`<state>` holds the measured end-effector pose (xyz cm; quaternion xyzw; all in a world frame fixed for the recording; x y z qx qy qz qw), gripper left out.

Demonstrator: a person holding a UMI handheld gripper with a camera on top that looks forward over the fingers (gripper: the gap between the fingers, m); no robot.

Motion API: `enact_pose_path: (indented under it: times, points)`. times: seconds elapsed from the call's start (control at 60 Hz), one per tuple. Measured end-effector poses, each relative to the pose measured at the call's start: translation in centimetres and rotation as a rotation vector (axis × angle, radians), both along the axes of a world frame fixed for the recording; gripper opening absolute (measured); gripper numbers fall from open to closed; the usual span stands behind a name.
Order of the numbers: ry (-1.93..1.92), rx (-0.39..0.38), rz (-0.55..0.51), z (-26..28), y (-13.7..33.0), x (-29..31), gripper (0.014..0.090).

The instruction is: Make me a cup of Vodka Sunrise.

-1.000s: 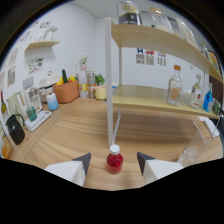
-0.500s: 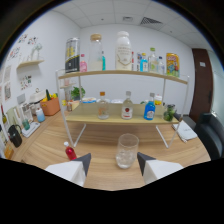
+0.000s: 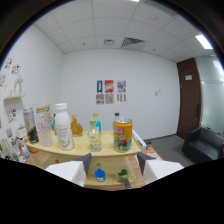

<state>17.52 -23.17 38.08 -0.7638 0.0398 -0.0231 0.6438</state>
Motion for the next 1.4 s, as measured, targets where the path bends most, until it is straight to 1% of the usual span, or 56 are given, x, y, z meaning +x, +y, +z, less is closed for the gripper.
enact_pose_path:
  times: [0.067,0.15,0.167,0.267,0.3,0.367,0.417,0.45,0.467,0.7,0.75,0.85,1.0,1.1,1.217,1.267,1.4]
  points:
    - [-0.004,0.051,0.008,1.7,2.4,1.5,0.0853]
    - [-0.018,0.068,0.013,2.0,5.6,2.8,0.0854]
    - [-0.022,0.063,0.016,2.6,6.1,3.4,0.0852]
    - [-0.021,0.036,0.037,1.5,9.3,3.9,0.0834]
    - [-0.018,0.028,0.050,0.2,10.4,3.4,0.0808]
    - [-0.017,0.016,0.078,0.5,11.1,3.8,0.0730]
    - [-0.029,0.010,0.087,0.2,11.6,3.8,0.0641]
    - [-0.037,0.014,0.090,0.3,11.9,3.8,0.0562]
    - [-0.038,0.017,0.094,0.1,12.4,3.6,0.0542]
    - [0.001,0.019,0.100,0.4,11.9,3.7,0.0517]
    - [0.005,0.034,0.097,1.0,11.5,3.8,0.0515]
    - [-0.017,0.082,0.091,3.2,9.6,3.8,0.0509]
    - [-0.003,0.109,0.098,4.1,5.5,2.4,0.0508]
    - [0.007,0.083,0.093,1.6,3.1,1.1,0.0507]
    - [0.065,-0.003,0.091,-4.8,1.3,-1.1,0.0506]
    - [0.064,-0.054,0.083,-8.4,1.0,-1.9,0.0507]
    - [0.105,-0.156,0.057,-16.0,0.5,-3.6,0.0508]
